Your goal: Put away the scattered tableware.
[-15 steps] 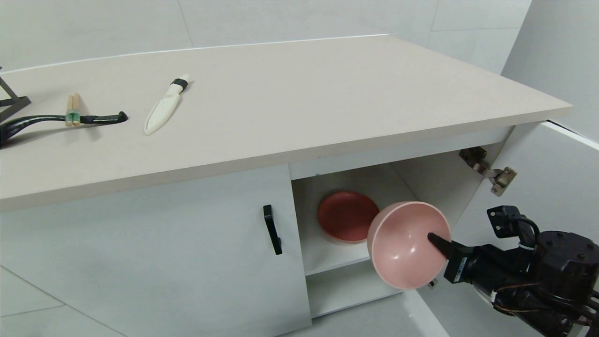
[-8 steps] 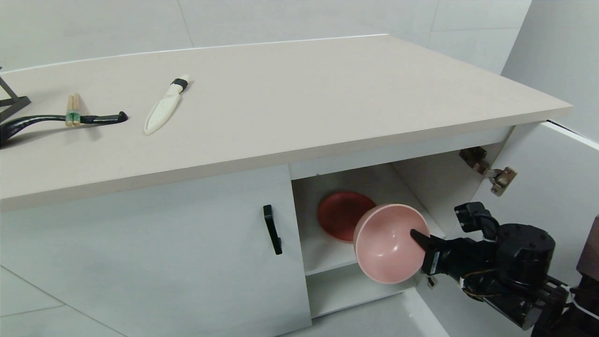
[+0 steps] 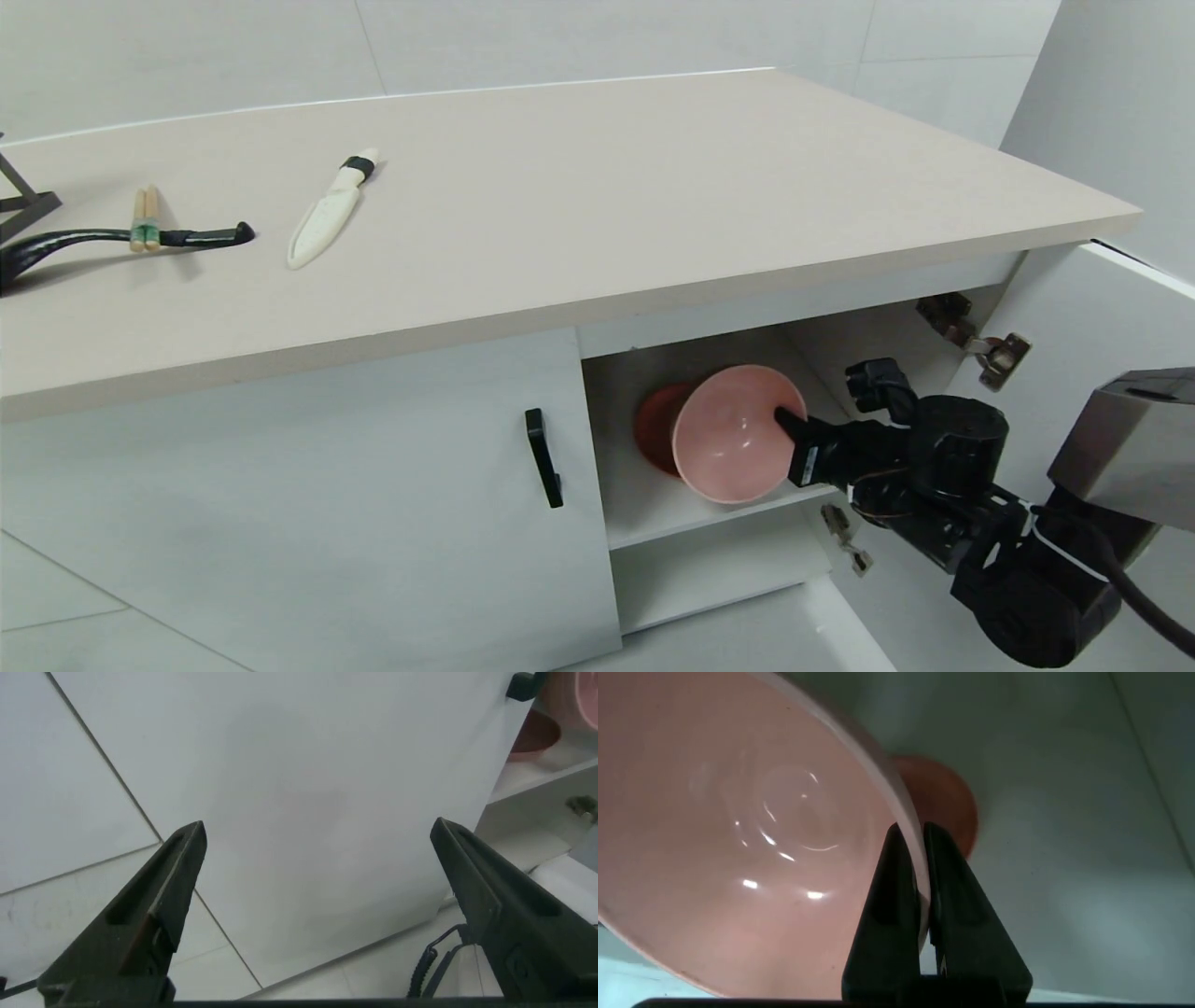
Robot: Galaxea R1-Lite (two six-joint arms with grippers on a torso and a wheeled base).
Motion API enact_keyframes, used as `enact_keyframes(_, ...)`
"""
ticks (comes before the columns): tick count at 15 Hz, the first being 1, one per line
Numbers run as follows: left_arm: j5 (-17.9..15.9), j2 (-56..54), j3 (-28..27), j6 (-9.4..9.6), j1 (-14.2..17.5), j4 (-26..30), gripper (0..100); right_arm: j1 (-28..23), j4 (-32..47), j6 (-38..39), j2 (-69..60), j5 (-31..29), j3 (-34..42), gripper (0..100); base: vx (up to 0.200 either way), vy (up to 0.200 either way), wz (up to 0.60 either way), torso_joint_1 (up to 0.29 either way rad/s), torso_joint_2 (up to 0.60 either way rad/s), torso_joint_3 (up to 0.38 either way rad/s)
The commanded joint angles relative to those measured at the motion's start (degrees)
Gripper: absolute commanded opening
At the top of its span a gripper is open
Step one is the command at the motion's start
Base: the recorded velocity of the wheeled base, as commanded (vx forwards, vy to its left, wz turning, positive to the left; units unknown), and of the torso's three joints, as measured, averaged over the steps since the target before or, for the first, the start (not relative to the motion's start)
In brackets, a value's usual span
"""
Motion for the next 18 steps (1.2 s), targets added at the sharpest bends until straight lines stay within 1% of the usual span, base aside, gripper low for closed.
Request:
enact_keyframes(1,0.0,0.1,0.0,0.00,0.0,0.0,100,-0.2,2.5,0.0,1.2,0.0,-3.8,0,0.000,0.000,0.00,0.000,0.00,0.000)
enact_keyframes(4,0.2,0.1,0.0,-0.27,0.0,0.0,100,-0.3,7.7,0.0,1.2,-0.1,-8.4,0,0.000,0.000,0.00,0.000,0.00,0.000)
enact_keyframes(6,0.6,0.1,0.0,-0.79,0.1,0.0,100,-0.3,9.5,0.0,1.3,-0.1,-9.2,0,0.000,0.000,0.00,0.000,0.00,0.000)
enact_keyframes(8,1.9,0.1,0.0,-0.79,0.0,0.0,100,-0.3,9.8,0.0,2.4,-0.1,-9.3,0,0.000,0.000,0.00,0.000,0.00,0.000)
enact_keyframes(10,1.8,0.1,0.0,-0.79,0.0,0.0,100,-0.3,10.1,-0.1,3.6,-0.1,-9.9,0,0.000,0.000,0.00,0.000,0.00,0.000)
enact_keyframes(14,1.8,0.1,0.0,-0.62,0.0,0.0,100,-1.6,11.8,-0.1,7.0,-0.1,-14.2,0,0.000,0.000,0.00,0.000,0.00,0.000)
enact_keyframes(18,1.9,0.1,0.0,-0.62,0.0,0.0,100,-2.0,12.6,-0.1,7.9,-0.1,-14.7,0,0.000,0.000,0.00,0.000,0.00,0.000)
